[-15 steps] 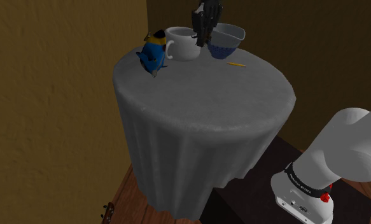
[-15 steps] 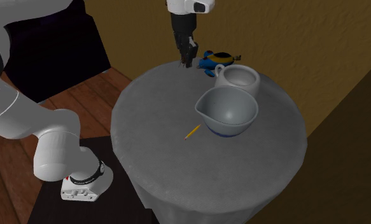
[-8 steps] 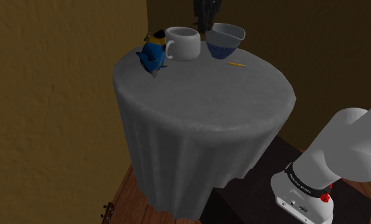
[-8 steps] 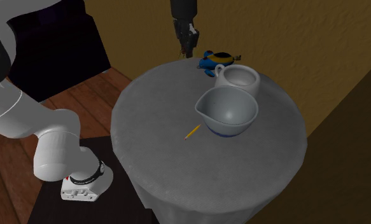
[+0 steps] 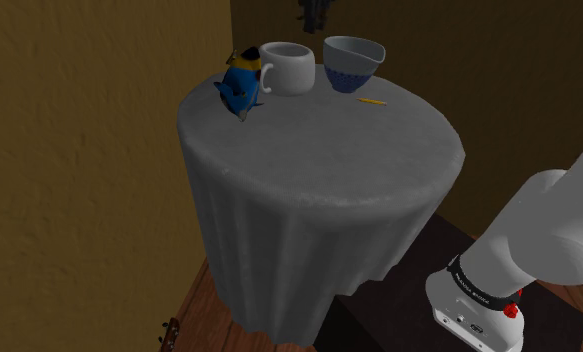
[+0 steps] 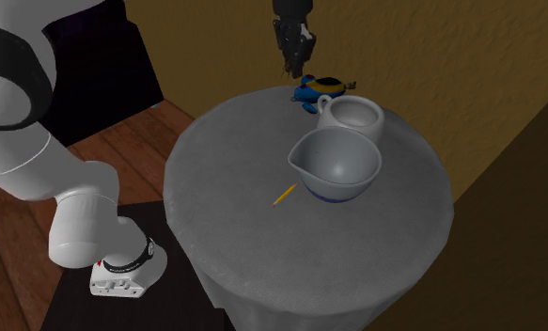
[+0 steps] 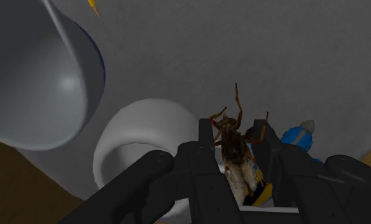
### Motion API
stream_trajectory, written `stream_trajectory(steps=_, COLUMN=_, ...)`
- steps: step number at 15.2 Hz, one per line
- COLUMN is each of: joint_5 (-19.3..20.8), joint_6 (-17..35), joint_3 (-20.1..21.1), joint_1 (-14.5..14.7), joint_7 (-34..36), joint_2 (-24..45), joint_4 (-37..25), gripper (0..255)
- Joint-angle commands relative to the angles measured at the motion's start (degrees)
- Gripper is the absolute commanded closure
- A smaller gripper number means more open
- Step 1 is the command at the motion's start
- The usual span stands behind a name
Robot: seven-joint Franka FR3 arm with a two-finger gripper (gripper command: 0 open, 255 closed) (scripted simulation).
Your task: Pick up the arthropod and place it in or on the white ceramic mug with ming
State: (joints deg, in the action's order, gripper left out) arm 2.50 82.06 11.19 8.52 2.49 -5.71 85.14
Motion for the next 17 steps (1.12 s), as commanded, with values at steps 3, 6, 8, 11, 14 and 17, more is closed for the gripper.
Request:
stream_trajectory(steps=3, joint_5=1.61, joint_6=-1.38, joint_3=-0.83, joint_1=-0.86, joint_7=-2.04, joint_2=8.80, joint_4=-10.13, gripper=255)
stream_trajectory(steps=6, joint_5=2.91, joint_6=-3.77, joint_3=-1.37, joint_1=-1.21, joint_7=-3.59, joint_2=16.58, joint_4=-20.30, gripper=255)
stream_trajectory(steps=8, joint_5=3.92, joint_6=-6.47, joint_3=-1.71, joint_1=-1.16, joint_7=-4.68, joint_2=22.91, joint_4=-29.34, gripper=255)
stream_trajectory(steps=11, joint_5=4.45, joint_6=-6.87, joint_3=-2.08, joint_1=-1.26, joint_7=-5.57, joint_2=27.21, joint_4=-34.08, gripper=255)
stream_trajectory(steps=14, joint_5=3.91, joint_6=-2.78, joint_3=-2.05, joint_1=-1.90, joint_7=-5.42, joint_2=24.44, joint_4=-27.22, gripper=255)
stream_trajectory(steps=17, joint_5=3.52, joint_6=0.73, joint_3=-2.05, joint_1=-2.35, joint_7=-5.32, joint_2=22.42, joint_4=-21.70, gripper=255)
